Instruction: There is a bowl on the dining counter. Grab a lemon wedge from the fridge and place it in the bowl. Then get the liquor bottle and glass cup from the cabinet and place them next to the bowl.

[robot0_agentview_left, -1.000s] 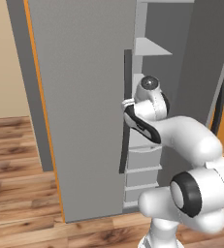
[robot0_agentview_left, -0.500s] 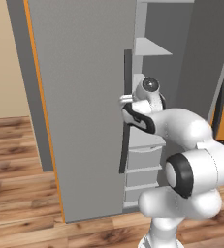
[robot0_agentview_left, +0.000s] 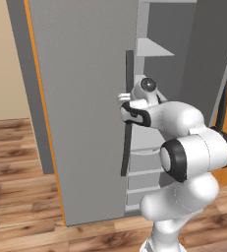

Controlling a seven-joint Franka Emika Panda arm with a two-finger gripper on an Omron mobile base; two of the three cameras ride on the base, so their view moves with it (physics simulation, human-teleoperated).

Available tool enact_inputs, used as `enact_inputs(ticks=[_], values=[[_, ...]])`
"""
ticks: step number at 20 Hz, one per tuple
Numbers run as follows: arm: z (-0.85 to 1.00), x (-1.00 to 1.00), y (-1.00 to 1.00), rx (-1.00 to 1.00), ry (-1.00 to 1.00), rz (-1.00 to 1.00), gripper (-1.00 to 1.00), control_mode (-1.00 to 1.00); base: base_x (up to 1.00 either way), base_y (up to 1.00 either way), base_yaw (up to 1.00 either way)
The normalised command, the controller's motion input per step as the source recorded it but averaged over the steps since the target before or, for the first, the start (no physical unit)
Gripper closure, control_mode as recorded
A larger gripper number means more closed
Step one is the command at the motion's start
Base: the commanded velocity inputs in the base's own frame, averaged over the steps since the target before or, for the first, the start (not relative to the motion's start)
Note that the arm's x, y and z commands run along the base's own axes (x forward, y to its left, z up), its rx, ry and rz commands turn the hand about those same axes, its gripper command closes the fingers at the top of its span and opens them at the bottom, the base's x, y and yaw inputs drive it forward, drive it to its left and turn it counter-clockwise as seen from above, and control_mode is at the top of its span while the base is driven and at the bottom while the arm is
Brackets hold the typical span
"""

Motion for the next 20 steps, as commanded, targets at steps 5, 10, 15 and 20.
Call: enact_inputs(ticks=[5,10,15,20], values=[[0.0,0.51,0.07,0.01,0.0,0.0,-1.0,-1.0,0.0,0.0,0.0],[0.0,0.48,0.02,0.01,0.0,0.0,-1.0,-1.0,0.0,0.0,0.0],[-0.1,0.49,0.0,0.0,0.0,0.01,-1.0,-1.0,0.0,0.0,0.0],[-0.11,0.35,0.05,0.0,0.02,0.0,1.0,-1.0,0.0,0.0,0.0]])
